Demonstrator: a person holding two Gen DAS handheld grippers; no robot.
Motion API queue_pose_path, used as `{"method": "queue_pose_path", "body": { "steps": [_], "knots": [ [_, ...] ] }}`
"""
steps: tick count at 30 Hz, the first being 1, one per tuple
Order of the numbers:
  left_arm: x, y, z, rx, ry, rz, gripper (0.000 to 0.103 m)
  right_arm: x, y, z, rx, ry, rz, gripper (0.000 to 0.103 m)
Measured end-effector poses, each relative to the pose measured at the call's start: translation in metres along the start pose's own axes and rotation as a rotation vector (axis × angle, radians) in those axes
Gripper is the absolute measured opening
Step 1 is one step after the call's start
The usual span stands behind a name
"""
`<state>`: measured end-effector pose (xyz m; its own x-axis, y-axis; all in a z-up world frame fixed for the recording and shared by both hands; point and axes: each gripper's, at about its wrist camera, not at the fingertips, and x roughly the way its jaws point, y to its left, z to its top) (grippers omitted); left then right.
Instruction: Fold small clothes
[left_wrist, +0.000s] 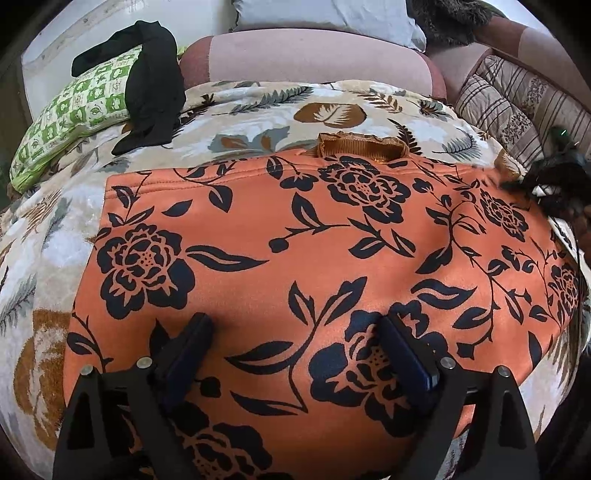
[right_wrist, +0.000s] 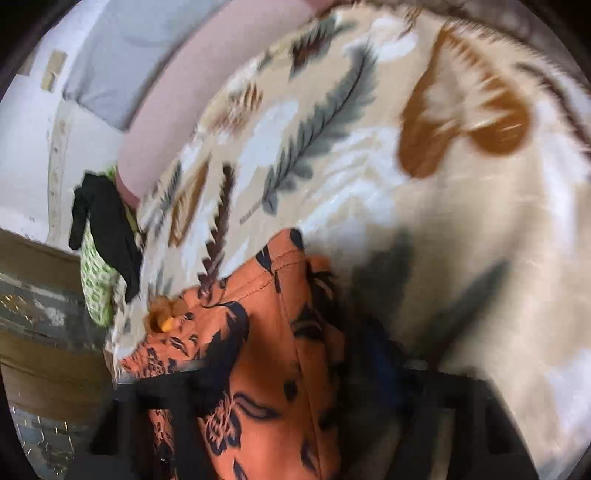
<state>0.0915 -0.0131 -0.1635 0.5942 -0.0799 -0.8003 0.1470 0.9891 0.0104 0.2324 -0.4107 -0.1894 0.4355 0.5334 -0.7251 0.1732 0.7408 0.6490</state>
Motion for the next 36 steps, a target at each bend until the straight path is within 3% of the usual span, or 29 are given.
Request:
{"method": "queue_pose_path", "body": {
  "steps": [2,4,5,6,7,8,9,11,12,14,15,16,18,20,21,23,24,25,27,29,32,33,34,35,36],
  "knots": [
    [-0.002,0.003,0.001,-0.017,0.003,-0.020,0.092,-0.022,0.017,-0.007,-0.060,-0.120,0.000,0.014],
    [-0.007,0.006,0.004,-0.031,0.011,-0.039,0.092,-0.009,-0.002,-0.009,0.034,-0.088,-0.071,0.019],
    [-0.018,0.015,0.006,-0.068,-0.003,-0.066,0.092,0.000,-0.009,-0.011,0.065,-0.045,-0.112,0.030],
    [-0.029,0.024,0.006,-0.099,-0.030,-0.076,0.092,-0.001,-0.008,-0.014,0.059,-0.052,-0.105,0.031],
    [-0.042,0.034,0.003,-0.133,-0.065,-0.074,0.092,-0.011,0.002,-0.020,0.019,-0.079,-0.143,0.037],
    [-0.059,0.052,-0.002,-0.181,-0.103,-0.060,0.092,-0.021,0.012,-0.024,-0.017,-0.105,-0.189,0.063],
    [-0.068,0.064,-0.006,-0.213,-0.115,-0.051,0.092,-0.039,0.027,-0.033,-0.070,-0.178,-0.232,0.071],
    [-0.081,0.096,-0.021,-0.307,-0.113,-0.046,0.092,-0.066,0.050,-0.052,-0.129,-0.272,-0.220,0.071],
    [-0.082,0.108,-0.028,-0.345,-0.097,-0.061,0.092,-0.075,0.065,-0.067,-0.160,-0.276,-0.157,0.071],
    [-0.073,0.127,-0.047,-0.409,-0.022,-0.113,0.079,-0.075,0.087,-0.091,-0.210,-0.219,-0.056,0.071],
    [-0.066,0.130,-0.053,-0.419,0.025,-0.126,0.047,-0.072,0.096,-0.104,-0.233,-0.184,-0.012,0.073],
    [-0.055,0.132,-0.060,-0.423,0.090,-0.127,0.027,-0.063,0.105,-0.119,-0.262,-0.144,0.024,0.073],
    [-0.050,0.138,-0.065,-0.414,0.085,-0.143,0.022,-0.034,0.108,-0.141,-0.294,-0.062,0.024,0.073],
    [-0.059,0.141,-0.059,-0.412,0.089,-0.141,0.011,0.009,0.088,-0.151,-0.253,0.059,-0.074,0.073],
    [-0.071,0.136,-0.053,-0.354,0.054,-0.102,0.010,0.024,0.077,-0.154,-0.217,0.086,-0.090,0.073],
    [-0.092,0.124,-0.043,-0.239,-0.015,-0.044,0.011,0.016,0.078,-0.153,-0.221,0.049,-0.070,0.074],
    [-0.094,0.124,-0.040,-0.236,-0.018,-0.034,0.018,0.016,0.078,-0.152,-0.223,0.058,-0.073,0.074],
    [-0.095,0.126,-0.035,-0.244,-0.019,-0.025,0.044,0.018,0.076,-0.151,-0.223,0.072,-0.071,0.074],
    [-0.091,0.135,-0.017,-0.258,-0.065,-0.053,0.077,0.018,0.076,-0.152,-0.227,0.079,-0.064,0.074],
    [-0.077,0.140,0.007,-0.262,-0.086,-0.047,0.078,0.018,0.078,-0.153,-0.234,0.080,-0.060,0.074],
    [-0.020,0.152,0.051,-0.261,-0.017,-0.060,0.077,0.021,0.075,-0.152,-0.238,0.080,-0.051,0.074],
    [0.007,0.157,0.066,-0.271,0.036,-0.057,0.062,0.012,0.072,-0.153,-0.238,0.082,-0.047,0.074],
    [0.023,0.161,0.075,-0.275,0.070,-0.076,0.021,0.007,0.070,-0.152,-0.236,0.085,-0.042,0.074],
    [0.046,0.167,0.086,-0.277,0.134,-0.066,0.010,0.003,0.072,-0.155,-0.234,0.085,-0.040,0.074],
    [0.055,0.170,0.090,-0.290,0.157,-0.067,0.010,0.003,0.071,-0.154,-0.235,0.087,-0.035,0.074]
  ]
}}
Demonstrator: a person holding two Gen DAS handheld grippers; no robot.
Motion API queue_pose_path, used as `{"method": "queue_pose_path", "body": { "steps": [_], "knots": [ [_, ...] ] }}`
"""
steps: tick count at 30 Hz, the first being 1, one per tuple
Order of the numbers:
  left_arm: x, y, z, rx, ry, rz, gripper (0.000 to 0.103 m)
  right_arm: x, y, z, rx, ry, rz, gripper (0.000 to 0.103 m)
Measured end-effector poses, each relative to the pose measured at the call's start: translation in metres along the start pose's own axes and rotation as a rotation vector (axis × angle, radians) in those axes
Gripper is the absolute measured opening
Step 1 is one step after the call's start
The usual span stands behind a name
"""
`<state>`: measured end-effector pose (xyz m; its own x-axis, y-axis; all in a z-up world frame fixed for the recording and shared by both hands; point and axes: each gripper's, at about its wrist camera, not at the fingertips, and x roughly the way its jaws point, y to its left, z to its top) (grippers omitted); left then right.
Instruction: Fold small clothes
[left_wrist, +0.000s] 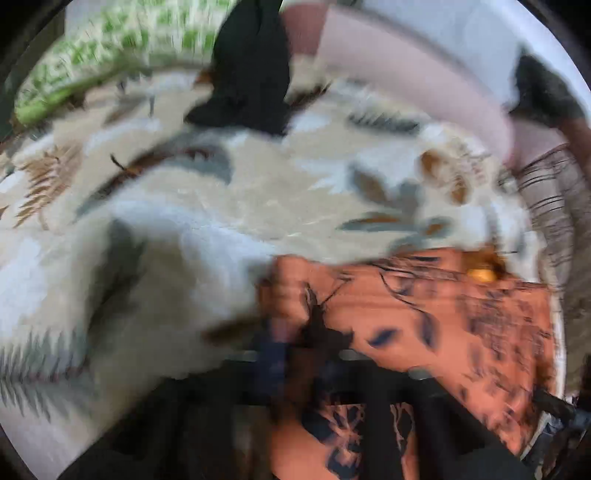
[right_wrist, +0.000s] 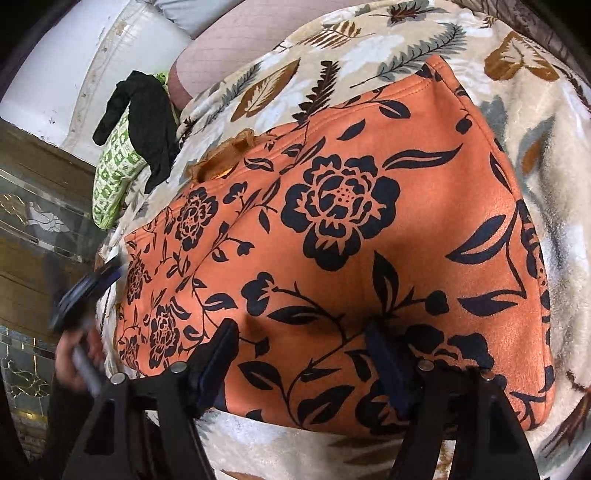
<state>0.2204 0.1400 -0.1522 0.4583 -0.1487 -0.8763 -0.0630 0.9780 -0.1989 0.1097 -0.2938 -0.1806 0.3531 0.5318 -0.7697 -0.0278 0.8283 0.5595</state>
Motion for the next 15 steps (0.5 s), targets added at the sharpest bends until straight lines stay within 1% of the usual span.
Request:
{"method": "queue_pose_path", "body": {
  "steps": [1,2,3,4,5,6,7,8,10,11,12,13,14,15],
  "knots": [
    [0.005,0.004,0.004,-0.028,0.007,-0.012,0.010,0.000,-0.001,0.000,-0.002,0.000,0.005,0.074],
    [0.008,0.011,0.007,-0.079,0.019,-0.035,0.010,0.001,-0.001,0.000,-0.004,-0.001,0.008,0.074],
    [0.007,0.014,0.009,-0.113,0.022,-0.047,0.013,0.002,-0.002,0.000,-0.006,-0.002,0.013,0.074],
    [0.002,0.014,0.008,-0.125,0.009,-0.044,0.016,0.003,-0.002,0.000,-0.003,-0.004,0.019,0.074],
    [-0.009,0.010,0.003,-0.110,-0.028,-0.025,0.021,0.003,-0.003,0.000,0.005,-0.006,0.028,0.075],
    [-0.017,0.006,-0.002,-0.089,-0.051,0.007,0.036,0.002,-0.004,0.000,0.013,-0.009,0.037,0.076],
    [-0.029,0.001,-0.011,-0.058,-0.085,0.039,0.040,-0.001,-0.005,0.000,0.026,-0.011,0.043,0.076],
    [-0.040,-0.001,-0.019,-0.036,-0.119,0.043,0.040,-0.008,-0.006,0.000,0.045,-0.021,0.053,0.076],
    [-0.061,-0.007,-0.035,0.003,-0.164,0.046,0.043,-0.023,-0.004,0.004,0.073,-0.063,0.115,0.076],
    [-0.074,-0.017,-0.049,0.034,-0.188,0.057,0.045,-0.029,-0.002,0.011,0.077,-0.090,0.148,0.076],
    [-0.080,-0.022,-0.058,0.047,-0.200,0.063,0.049,-0.033,-0.001,0.018,0.083,-0.106,0.159,0.076],
    [-0.089,-0.026,-0.069,0.054,-0.207,0.062,0.055,-0.034,-0.002,0.033,0.106,-0.124,0.173,0.076],
    [-0.097,-0.032,-0.085,0.052,-0.209,0.052,0.057,-0.030,-0.005,0.047,0.120,-0.127,0.193,0.079],
    [-0.100,-0.036,-0.093,0.045,-0.203,0.052,0.060,-0.023,-0.012,0.062,0.131,-0.124,0.205,0.079]
  ]
}}
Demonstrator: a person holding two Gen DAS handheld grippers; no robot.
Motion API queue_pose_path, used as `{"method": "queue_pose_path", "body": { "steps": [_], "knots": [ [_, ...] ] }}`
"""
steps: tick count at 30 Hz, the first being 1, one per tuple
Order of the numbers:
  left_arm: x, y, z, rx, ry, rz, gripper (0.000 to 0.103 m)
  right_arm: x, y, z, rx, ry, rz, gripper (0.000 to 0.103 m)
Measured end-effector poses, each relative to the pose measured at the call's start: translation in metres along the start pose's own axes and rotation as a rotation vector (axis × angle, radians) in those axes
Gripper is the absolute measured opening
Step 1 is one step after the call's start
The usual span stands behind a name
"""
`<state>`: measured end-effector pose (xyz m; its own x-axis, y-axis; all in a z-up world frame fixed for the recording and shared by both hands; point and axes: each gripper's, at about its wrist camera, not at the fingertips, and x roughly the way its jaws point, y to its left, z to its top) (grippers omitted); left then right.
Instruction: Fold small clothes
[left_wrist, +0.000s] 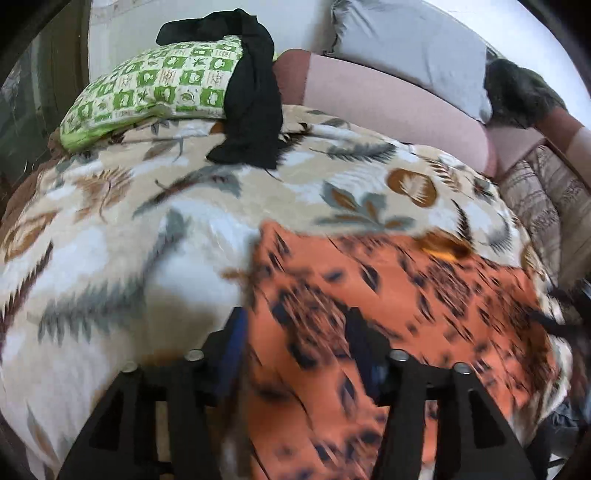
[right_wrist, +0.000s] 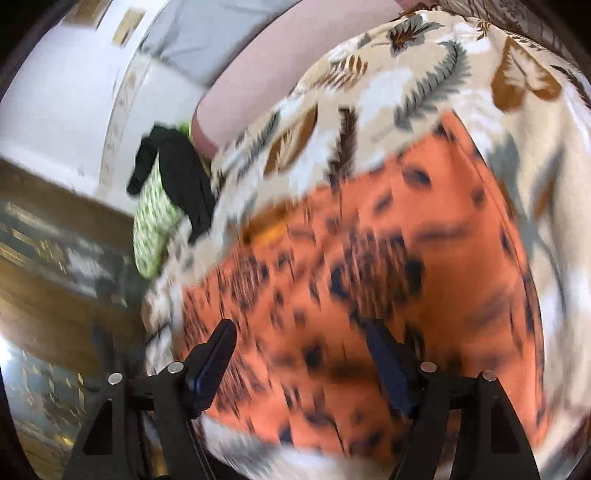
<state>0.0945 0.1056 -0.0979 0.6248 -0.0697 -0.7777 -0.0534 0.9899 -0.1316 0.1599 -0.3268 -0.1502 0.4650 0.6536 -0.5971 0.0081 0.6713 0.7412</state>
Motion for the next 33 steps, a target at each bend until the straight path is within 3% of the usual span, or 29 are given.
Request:
{"method": "queue_pose_path", "body": {
  "steps": [2,3,5,6,8,11,13,15,17,19,22,24,25,26,27,30,33],
  "knots": [
    [-0.006,-0.009,-0.016,0.008,0.024,-0.001,0.061,0.020,-0.034,0.033,0.058,-0.012,-0.082,0.079],
    [-0.006,-0.011,-0.024,0.005,0.052,0.016,0.061,0.024,-0.055,0.045,0.112,-0.034,-0.068,0.074],
    [-0.012,-0.012,-0.034,-0.016,0.080,0.039,0.061,0.003,-0.087,0.053,0.320,-0.166,0.044,0.068],
    [-0.014,-0.013,-0.036,-0.021,0.072,0.044,0.061,-0.011,-0.085,0.051,0.345,-0.209,0.035,0.070],
    [-0.016,-0.018,-0.038,-0.009,0.066,0.075,0.064,-0.033,-0.061,0.037,0.226,-0.237,-0.011,0.076],
    [-0.017,-0.029,-0.039,0.011,0.064,0.074,0.064,-0.039,-0.045,0.002,0.115,-0.149,-0.011,0.079],
    [-0.019,-0.032,-0.040,0.016,0.073,0.075,0.064,-0.038,-0.070,-0.011,0.150,-0.123,-0.150,0.079],
    [-0.026,-0.032,-0.041,0.018,0.065,0.079,0.064,-0.055,-0.092,-0.018,0.279,-0.185,-0.078,0.063],
    [-0.034,-0.030,-0.041,0.014,0.041,0.089,0.066,-0.074,-0.078,-0.023,0.247,-0.218,-0.141,0.070],
    [-0.038,-0.030,-0.042,0.011,0.028,0.095,0.069,-0.090,-0.055,-0.037,0.169,-0.240,-0.119,0.076],
    [-0.038,-0.033,-0.043,0.015,0.033,0.089,0.069,-0.088,-0.036,-0.065,0.100,-0.177,-0.055,0.083],
    [-0.037,-0.038,-0.045,0.026,0.042,0.083,0.069,-0.074,-0.045,-0.077,0.064,-0.130,-0.136,0.084],
    [-0.037,-0.040,-0.046,0.031,0.045,0.081,0.069,-0.069,-0.057,-0.080,0.089,-0.113,-0.177,0.084],
    [-0.039,-0.042,-0.047,0.044,0.043,0.079,0.069,-0.069,-0.069,-0.085,0.153,-0.127,-0.147,0.076],
    [-0.040,-0.042,-0.047,0.051,0.036,0.083,0.069,-0.084,-0.072,-0.089,0.215,-0.186,-0.099,0.076],
    [-0.041,-0.042,-0.047,0.040,0.026,0.088,0.070,-0.108,-0.054,-0.097,0.196,-0.229,-0.143,0.077],
    [-0.034,-0.046,-0.049,0.030,0.040,0.073,0.071,-0.118,-0.045,-0.123,0.222,-0.208,-0.072,0.079]
  ]
}}
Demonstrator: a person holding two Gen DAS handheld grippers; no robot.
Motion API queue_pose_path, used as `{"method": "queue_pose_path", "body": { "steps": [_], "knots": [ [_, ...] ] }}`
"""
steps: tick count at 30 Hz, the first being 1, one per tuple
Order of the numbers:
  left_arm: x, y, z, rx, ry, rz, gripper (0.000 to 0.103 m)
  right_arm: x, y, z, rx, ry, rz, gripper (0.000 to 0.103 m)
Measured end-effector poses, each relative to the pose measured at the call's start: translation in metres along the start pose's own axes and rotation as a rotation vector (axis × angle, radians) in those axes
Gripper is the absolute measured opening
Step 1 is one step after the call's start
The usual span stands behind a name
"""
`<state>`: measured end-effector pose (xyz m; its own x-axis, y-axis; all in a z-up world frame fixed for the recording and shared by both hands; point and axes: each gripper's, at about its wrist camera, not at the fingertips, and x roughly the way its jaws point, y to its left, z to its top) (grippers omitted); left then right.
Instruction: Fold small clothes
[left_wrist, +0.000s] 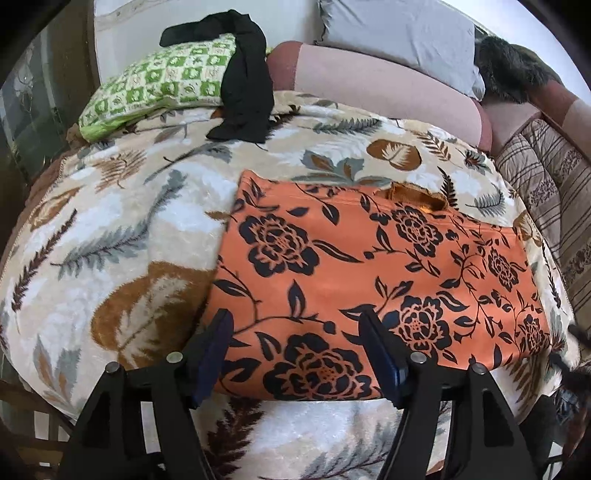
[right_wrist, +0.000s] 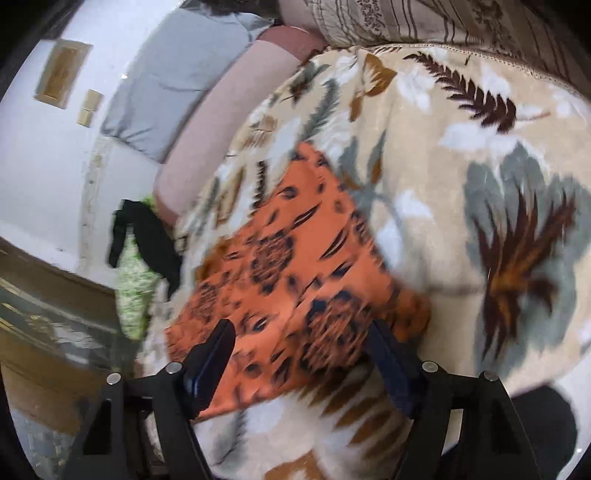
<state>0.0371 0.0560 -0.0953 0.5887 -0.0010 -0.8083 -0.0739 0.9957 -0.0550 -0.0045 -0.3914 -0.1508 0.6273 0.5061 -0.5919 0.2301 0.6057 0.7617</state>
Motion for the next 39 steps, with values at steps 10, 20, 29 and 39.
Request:
{"method": "queue_pose_path", "body": {
  "steps": [10,20,29,39],
  "knots": [
    [0.022,-0.030,-0.012,0.080,0.042,-0.015,0.071,0.027,-0.042,-0.009,0.223,0.015,0.043,0.079],
    [0.035,-0.045,-0.016,0.125,0.061,0.002,0.071,0.030,-0.059,0.013,0.332,-0.079,0.128,0.052],
    [0.046,-0.048,-0.015,0.156,0.056,0.011,0.071,0.038,-0.054,0.018,0.265,-0.096,0.158,0.029],
    [0.051,-0.055,-0.006,0.150,0.041,0.033,0.072,0.034,-0.061,0.019,0.250,-0.074,0.117,0.074]
  ]
}}
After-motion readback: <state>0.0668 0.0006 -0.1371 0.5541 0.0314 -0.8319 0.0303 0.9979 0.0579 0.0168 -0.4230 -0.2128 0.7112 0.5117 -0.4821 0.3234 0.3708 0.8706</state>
